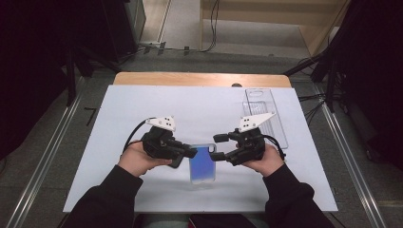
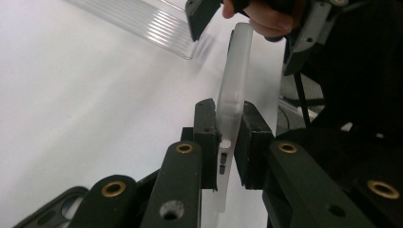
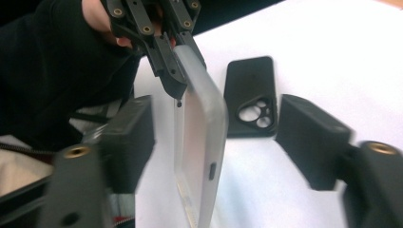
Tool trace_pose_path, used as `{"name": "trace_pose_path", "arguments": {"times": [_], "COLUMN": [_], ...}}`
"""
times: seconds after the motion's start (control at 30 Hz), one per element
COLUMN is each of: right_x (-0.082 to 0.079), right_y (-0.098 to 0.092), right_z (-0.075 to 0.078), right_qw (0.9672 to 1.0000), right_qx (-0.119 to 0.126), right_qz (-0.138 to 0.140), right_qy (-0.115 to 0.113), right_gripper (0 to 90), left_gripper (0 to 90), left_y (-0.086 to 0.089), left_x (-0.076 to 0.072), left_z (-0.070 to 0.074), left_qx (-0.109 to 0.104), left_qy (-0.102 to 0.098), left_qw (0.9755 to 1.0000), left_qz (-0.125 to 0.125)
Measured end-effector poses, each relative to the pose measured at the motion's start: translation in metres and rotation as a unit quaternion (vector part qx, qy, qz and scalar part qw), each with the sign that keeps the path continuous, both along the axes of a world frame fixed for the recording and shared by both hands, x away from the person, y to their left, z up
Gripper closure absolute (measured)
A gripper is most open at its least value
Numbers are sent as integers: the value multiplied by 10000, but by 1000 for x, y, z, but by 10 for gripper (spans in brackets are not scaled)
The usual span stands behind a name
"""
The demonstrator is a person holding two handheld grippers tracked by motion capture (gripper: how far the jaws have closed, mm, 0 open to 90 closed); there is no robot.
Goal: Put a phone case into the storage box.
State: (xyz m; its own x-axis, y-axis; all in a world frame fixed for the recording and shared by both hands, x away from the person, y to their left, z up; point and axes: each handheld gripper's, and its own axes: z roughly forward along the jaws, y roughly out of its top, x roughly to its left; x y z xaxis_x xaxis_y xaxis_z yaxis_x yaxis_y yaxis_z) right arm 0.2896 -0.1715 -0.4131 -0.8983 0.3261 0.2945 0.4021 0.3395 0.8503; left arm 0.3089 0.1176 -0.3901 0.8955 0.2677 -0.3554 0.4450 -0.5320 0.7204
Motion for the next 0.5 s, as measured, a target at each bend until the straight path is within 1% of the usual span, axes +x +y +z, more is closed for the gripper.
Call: {"name": "trace_pose_path", "arguments": {"times": [0.03,0.07,0.1,0.13,0.2,0.23,0.27,0.37,0.43,0.47,0.5], "right_x": [0,0,0,0,-1,-1,-1,-1,-2,-2,-2], "right_y": [0,0,0,0,2,3,4,5,7,8,8], "right_z": [0,-1,-1,-2,-4,-4,-5,-7,-8,-9,-10], "right_qw": [9999,9999,9998,9998,9996,9993,9991,9983,9976,9974,9974], "right_qx": [-77,-122,-166,-193,-270,-327,-339,-362,-382,-377,-353], "right_qz": [-88,-101,-82,-32,-36,-122,-211,-458,-565,-582,-575], "right_qy": [-31,1,17,32,61,94,120,55,145,216,248], "right_gripper": [218,182,156,152,57,0,0,0,0,0,0], "left_gripper": [816,816,816,816,816,816,816,815,815,815,815], "left_y": [1,1,2,2,4,4,5,6,7,8,8], "left_x": [1,2,2,3,4,4,4,6,6,7,7], "left_z": [1,1,1,2,3,3,3,4,5,5,6], "left_qx": [7,15,28,42,74,78,85,28,4,-16,-2], "left_qy": [31,53,94,114,129,117,107,157,182,190,201], "left_qw": [10000,9999,9997,9994,9987,9983,9981,9968,9958,9955,9946], "left_qz": [58,156,231,334,484,559,609,785,900,933,1019]}}
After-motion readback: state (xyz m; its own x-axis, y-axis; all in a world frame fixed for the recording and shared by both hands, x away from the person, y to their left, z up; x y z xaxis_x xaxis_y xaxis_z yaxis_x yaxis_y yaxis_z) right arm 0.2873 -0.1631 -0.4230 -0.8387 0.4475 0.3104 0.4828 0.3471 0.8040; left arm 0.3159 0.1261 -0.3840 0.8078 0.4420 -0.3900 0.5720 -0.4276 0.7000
